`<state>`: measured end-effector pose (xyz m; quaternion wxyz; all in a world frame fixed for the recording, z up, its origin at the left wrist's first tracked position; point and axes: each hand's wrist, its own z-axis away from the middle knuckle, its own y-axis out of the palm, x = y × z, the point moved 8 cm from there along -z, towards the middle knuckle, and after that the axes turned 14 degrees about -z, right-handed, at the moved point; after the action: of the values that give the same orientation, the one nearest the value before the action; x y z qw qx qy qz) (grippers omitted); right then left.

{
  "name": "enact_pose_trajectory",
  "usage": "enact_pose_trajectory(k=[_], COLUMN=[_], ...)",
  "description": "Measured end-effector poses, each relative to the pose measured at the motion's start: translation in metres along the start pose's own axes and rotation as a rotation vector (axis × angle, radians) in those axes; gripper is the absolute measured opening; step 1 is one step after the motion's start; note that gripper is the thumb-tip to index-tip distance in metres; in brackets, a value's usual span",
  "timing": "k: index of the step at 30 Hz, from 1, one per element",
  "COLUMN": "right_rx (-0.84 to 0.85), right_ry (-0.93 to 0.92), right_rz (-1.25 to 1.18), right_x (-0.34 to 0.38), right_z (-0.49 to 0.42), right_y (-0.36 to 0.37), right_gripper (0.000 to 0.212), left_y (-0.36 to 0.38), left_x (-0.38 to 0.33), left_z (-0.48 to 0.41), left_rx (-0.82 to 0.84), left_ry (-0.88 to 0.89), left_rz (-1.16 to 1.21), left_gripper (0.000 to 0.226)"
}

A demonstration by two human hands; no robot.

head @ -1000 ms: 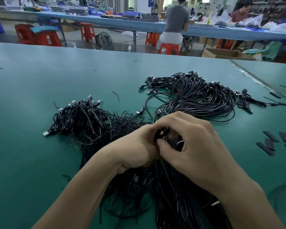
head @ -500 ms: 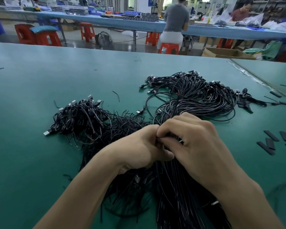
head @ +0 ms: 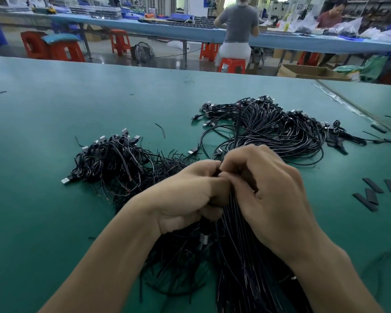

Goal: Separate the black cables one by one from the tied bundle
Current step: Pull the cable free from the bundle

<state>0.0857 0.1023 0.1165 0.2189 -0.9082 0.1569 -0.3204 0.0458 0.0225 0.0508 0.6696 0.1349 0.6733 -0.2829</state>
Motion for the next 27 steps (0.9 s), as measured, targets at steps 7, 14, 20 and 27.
enact_pose_trajectory(k=[7, 14, 20, 27], right_rx=[-0.229, -0.337, -0.357, -0.425], right_ry=[-0.024, 0.301, 0.471, 0.570], right_rz=[0.064, -0.382, -0.599, -0.771], right_x=[0.005, -0.025, -0.047, -0.059], right_z=[0.003, 0.003, 0.007, 0.013], right_y=[-0.013, -0.019, -0.019, -0.016], right_gripper=[0.019, 0.025, 0.018, 0.037], left_y=[0.002, -0.013, -0.021, -0.023], left_x=[-0.017, -0.018, -0.039, -0.044], left_z=[0.007, 0.001, 0.012, 0.016], left_rx=[-0.004, -0.336, -0.532, -0.573], left_ry=[-0.046, 0.094, 0.283, 0.293], left_rz=[0.455, 0.310, -0.089, -0.265], left_gripper=[0.024, 0.012, 0.022, 0.031])
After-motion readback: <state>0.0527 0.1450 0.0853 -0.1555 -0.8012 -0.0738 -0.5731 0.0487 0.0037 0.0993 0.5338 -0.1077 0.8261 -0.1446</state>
